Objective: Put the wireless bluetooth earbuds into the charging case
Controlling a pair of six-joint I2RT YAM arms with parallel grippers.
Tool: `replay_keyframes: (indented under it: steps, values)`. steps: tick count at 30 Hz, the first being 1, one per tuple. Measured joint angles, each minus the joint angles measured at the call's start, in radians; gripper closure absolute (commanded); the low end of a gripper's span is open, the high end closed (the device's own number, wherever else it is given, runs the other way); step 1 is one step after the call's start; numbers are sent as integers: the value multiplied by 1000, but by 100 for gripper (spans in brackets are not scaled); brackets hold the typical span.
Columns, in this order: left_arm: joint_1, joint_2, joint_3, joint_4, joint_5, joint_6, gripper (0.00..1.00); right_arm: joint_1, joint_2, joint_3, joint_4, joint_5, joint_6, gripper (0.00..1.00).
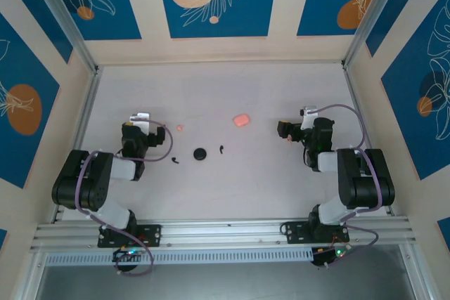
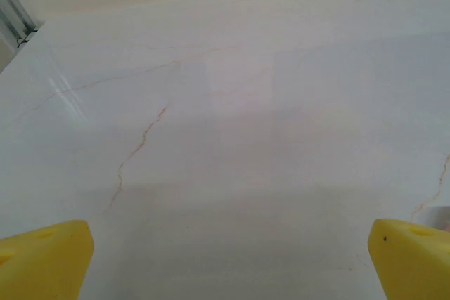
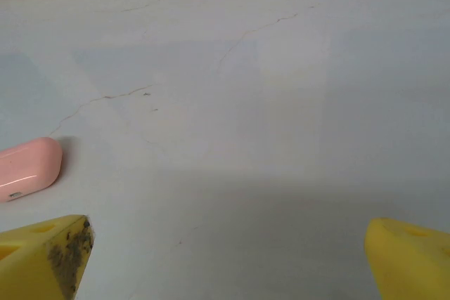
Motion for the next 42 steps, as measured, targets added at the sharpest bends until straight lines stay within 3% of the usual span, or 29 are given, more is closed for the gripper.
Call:
replay_keyframes:
  steps: [42]
  values:
    - [7, 0, 0, -4, 18, -1, 2, 0, -10, 18, -48, 17, 1, 1]
